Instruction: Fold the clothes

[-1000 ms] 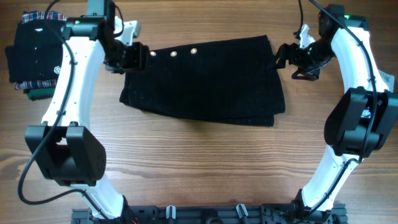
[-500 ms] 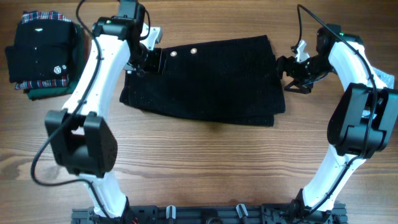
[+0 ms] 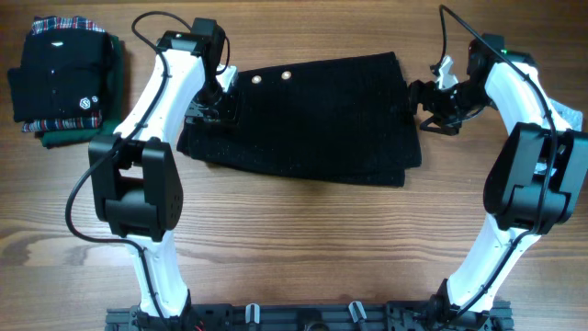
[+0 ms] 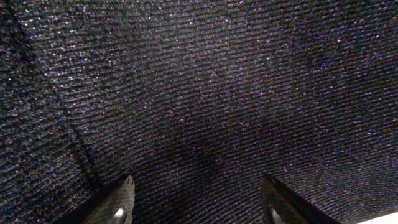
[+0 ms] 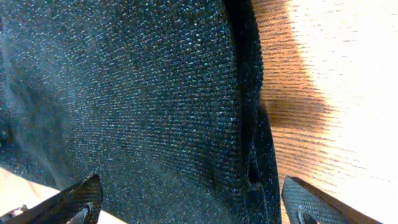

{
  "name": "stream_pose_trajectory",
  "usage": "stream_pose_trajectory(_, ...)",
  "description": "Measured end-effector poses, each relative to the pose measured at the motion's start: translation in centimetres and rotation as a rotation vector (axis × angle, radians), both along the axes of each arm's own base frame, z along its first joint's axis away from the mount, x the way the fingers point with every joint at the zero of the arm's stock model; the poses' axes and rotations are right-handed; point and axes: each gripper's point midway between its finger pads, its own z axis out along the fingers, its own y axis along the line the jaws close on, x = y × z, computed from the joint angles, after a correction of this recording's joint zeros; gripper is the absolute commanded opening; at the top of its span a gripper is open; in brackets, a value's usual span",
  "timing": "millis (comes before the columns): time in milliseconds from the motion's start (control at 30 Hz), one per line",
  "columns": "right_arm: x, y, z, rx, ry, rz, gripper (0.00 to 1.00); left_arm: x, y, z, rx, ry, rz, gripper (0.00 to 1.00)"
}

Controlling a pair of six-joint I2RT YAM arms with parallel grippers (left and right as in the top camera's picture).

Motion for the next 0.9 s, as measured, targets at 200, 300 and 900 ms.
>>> stream_pose_trajectory(200,0.1,-0.1,0.4,-0.005,-0.001,0.005,0.96,-0.3,0.4,-0.7,0.021,0.006,-0.001,0.68)
stream_pose_trajectory(300,-0.1,-0.1,0.4,-0.010,0.007,0.006,0.97,-0.5,0.8,-1.8,0.044,0.009,-0.001,0.68)
stream_pose_trajectory(900,-0.2,-0.4,-1.6,-0.030,0.002,-0.012,0.99,0.2,1.1,-5.0,0.059,-0.054,0.001,0.73)
